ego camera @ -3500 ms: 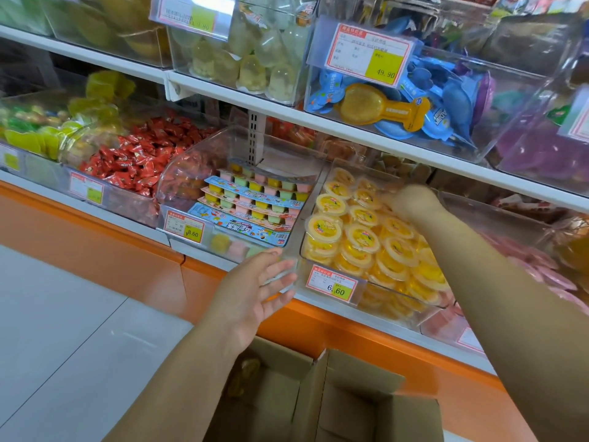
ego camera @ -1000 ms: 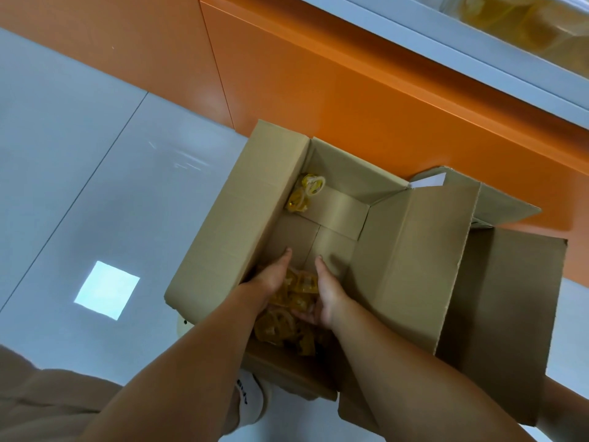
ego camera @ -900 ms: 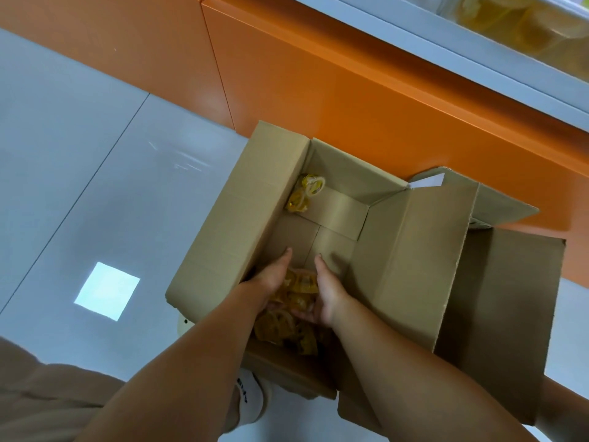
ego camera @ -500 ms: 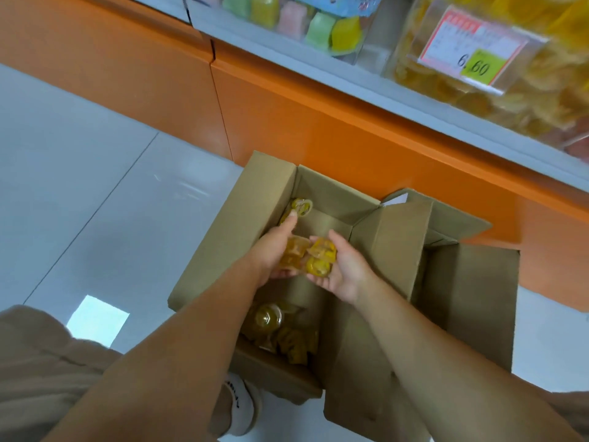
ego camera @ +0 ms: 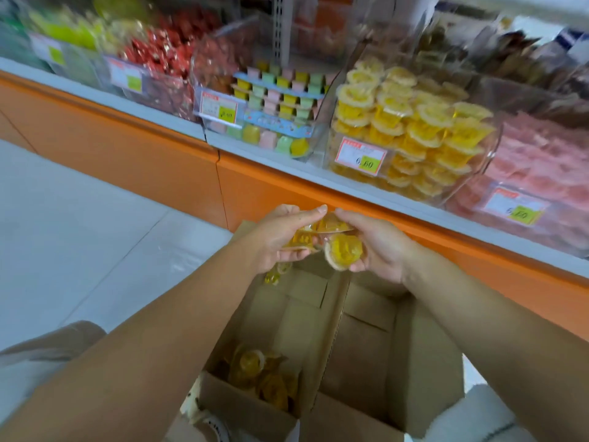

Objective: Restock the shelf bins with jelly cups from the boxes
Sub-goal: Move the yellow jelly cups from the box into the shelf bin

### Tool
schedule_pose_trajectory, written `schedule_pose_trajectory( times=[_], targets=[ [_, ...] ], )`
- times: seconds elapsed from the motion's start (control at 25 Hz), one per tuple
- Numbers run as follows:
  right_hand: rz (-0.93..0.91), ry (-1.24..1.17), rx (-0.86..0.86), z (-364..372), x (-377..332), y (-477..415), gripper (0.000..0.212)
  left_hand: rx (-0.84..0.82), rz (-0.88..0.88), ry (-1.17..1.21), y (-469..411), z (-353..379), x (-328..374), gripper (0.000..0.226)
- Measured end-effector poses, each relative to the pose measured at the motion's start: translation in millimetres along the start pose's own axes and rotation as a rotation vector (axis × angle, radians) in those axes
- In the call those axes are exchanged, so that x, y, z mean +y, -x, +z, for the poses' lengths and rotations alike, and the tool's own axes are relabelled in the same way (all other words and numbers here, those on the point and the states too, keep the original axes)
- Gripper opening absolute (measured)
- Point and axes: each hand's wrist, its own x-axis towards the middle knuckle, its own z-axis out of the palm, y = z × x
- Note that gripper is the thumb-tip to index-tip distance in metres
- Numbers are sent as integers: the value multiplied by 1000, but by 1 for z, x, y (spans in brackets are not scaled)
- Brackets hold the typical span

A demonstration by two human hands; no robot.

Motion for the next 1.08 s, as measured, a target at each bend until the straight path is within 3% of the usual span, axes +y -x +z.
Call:
schedule_pose_trajectory(
  times=[0.28,0.36,0.52,0.64,0.76,0.96,1.08],
  targets=[
    [-225,240,106,-11,-52,46,40,-49,10,44,39,33,57,45],
    [-238,174,78,-17,-60,52,38,-51,-31,98,43,41,66,39],
    [-301,46,-11,-36,-61,53,39,-98,-102,247,35,45,71,48],
    [-415,175,143,-44,-56,45,25,-161,-182,396,26,52,72,40],
    [-529,136,306,-50,-65,39,10,-220,-204,475,18,64,81,32],
    [-589,209,315,-62,-78,33,21,-216,-161,457,0,73,91,32],
    [-718,376,516,-81,-105,31,13,-202,-98,402,-4,74,97,23]
  ],
)
